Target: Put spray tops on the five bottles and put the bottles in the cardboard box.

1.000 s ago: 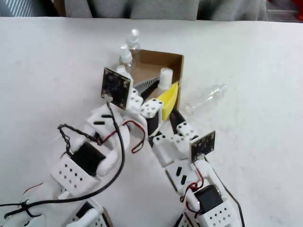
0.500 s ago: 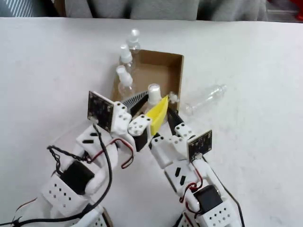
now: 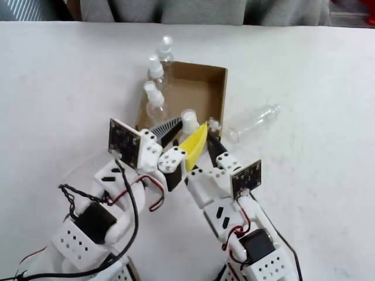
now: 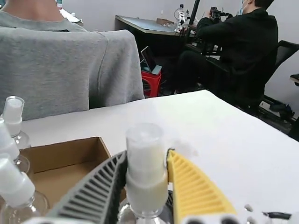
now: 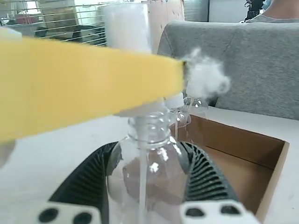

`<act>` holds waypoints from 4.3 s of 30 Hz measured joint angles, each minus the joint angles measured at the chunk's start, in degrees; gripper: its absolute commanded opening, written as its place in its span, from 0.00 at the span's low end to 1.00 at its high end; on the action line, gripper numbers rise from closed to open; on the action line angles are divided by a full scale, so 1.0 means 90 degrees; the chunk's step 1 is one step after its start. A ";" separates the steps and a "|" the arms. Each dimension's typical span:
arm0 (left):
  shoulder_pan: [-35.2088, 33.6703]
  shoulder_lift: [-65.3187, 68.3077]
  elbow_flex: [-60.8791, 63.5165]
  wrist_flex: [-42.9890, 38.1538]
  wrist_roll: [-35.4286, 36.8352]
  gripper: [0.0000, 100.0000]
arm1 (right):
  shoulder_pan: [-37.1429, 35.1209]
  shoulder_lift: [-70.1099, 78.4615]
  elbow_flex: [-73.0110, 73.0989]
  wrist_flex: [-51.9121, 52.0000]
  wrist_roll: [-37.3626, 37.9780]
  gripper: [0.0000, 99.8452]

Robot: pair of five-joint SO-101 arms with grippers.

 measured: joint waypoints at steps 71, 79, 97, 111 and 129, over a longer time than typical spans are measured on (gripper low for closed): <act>-0.0391 -0.0498 -0.1241 0.1963 -0.0938 0.39 | 0.0215 -0.0039 0.0000 0.0029 -0.0020 0.02; -0.1377 -0.0762 -0.1241 0.2032 -0.0947 0.09 | 0.0215 -0.0039 0.0000 0.0029 -0.0020 0.02; -0.3946 -0.3546 0.2286 0.2159 -0.0947 0.02 | 0.1182 -0.0039 -0.0313 -0.1162 0.0020 0.02; -0.4161 -0.3927 0.3497 0.2696 -0.0947 0.03 | 0.1241 0.2706 -0.2344 -0.1905 0.0469 0.02; -0.4171 -0.3927 0.3497 0.3956 -0.2032 0.02 | 0.1475 0.8352 -0.4581 -0.4327 0.0469 0.02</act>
